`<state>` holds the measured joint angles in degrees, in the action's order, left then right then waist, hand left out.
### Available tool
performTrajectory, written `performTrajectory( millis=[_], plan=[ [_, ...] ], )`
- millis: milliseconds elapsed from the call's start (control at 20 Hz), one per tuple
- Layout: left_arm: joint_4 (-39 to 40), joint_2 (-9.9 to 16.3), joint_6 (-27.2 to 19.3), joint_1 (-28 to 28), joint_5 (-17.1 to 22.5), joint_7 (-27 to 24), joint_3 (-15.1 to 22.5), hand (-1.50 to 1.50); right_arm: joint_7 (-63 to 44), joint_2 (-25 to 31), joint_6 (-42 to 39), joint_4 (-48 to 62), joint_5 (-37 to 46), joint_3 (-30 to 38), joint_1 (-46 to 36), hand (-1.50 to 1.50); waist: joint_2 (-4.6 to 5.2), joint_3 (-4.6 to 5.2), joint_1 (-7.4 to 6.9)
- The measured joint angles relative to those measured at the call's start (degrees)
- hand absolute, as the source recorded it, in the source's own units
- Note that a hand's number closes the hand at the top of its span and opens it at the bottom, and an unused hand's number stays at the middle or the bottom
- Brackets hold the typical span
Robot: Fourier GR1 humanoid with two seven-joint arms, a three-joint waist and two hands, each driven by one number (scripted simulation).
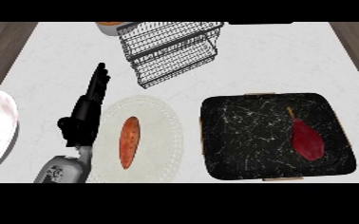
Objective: Pick the pear from the tray and place it in the tiered basket
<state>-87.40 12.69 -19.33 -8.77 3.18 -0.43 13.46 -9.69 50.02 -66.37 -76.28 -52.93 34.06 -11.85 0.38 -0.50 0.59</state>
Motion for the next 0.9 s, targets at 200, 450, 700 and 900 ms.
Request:
performTrajectory(
  millis=[200, 450, 700, 900],
  plan=[
    [0.16, -0.58, -0.33, -0.19, -0.56, -0.05, 0.48, 0.0, 0.42, -0.77, -1.18, -5.52, 9.19, 3.85, -0.72, -1.5, 0.05, 0.03, -0.6],
    [-0.35, -0.86, -0.71, -0.94, -1.37, 1.22, 0.9, 0.0, 1.51, -4.15, -2.46, -11.56, 18.52, 6.34, -0.45, -1.5, 0.0, 0.07, -1.08],
    [0.14, -1.12, -0.5, -0.78, -1.61, 0.65, 0.8, 0.0, 2.81, -7.23, -2.94, -16.99, 25.4, 6.47, -0.59, -1.5, 0.01, 0.15, -1.39],
    [0.05, -1.33, -0.46, -1.41, -1.82, 1.2, 0.73, 0.0, 3.86, -8.94, -3.54, -21.03, 30.17, 5.4, 0.72, -1.5, -0.01, 0.15, -1.33]
  ],
)
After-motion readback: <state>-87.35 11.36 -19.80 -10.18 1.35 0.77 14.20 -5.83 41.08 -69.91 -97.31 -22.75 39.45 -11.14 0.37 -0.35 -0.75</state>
